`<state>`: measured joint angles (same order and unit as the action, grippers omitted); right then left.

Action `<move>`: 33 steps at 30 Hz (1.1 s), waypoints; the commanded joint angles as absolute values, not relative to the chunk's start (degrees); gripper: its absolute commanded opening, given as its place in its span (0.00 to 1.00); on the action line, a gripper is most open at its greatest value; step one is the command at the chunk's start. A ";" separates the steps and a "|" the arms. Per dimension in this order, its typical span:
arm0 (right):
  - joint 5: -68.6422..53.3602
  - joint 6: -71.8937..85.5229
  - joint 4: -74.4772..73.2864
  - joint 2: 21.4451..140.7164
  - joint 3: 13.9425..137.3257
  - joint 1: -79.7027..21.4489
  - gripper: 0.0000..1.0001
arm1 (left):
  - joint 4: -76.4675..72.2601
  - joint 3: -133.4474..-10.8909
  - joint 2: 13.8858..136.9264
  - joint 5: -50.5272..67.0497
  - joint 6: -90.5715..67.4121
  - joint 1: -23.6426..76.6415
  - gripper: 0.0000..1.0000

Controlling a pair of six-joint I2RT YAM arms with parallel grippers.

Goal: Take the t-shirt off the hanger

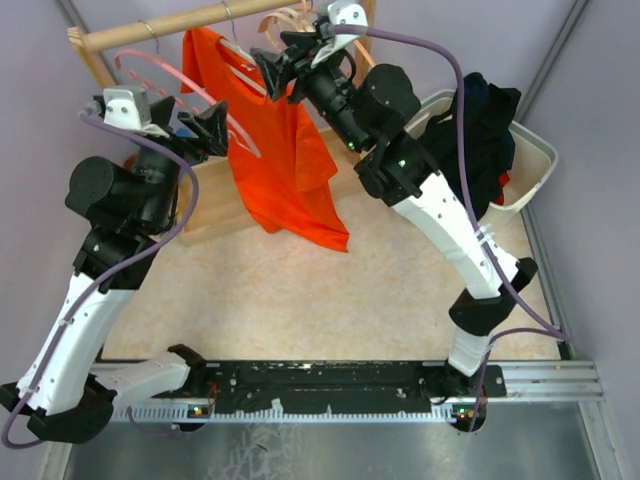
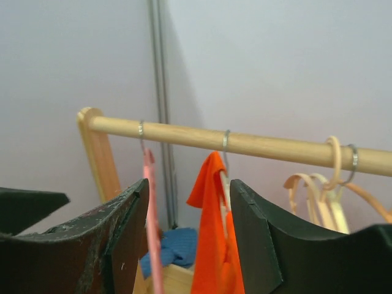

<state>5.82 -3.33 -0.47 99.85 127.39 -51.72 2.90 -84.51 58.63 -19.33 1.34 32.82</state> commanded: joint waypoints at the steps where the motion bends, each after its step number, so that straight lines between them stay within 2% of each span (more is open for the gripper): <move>1: 4.82 -3.95 -8.99 104.32 134.18 -48.26 0.55 | 3.66 -90.11 60.01 -16.55 2.42 33.00 0.99; 6: 5.88 -3.43 -14.08 103.75 133.46 -47.55 0.53 | 6.46 -93.88 62.31 -15.92 2.15 33.01 0.99; 13: 9.52 -3.30 -10.92 91.35 114.54 -47.57 0.52 | 6.63 -95.55 62.97 -16.37 2.25 32.96 0.99; 19: 11.51 -2.89 -10.94 84.33 105.40 -47.55 0.51 | 6.55 -96.79 63.51 -17.05 2.46 32.96 0.99; 33: 11.33 -3.65 -10.46 84.33 102.92 -47.48 0.46 | 6.83 -98.49 64.22 -17.63 2.37 32.96 0.99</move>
<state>11.33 -2.98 -12.49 83.46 102.74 -47.40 6.63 -96.03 63.92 -16.99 1.58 32.82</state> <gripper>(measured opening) 0.459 0.992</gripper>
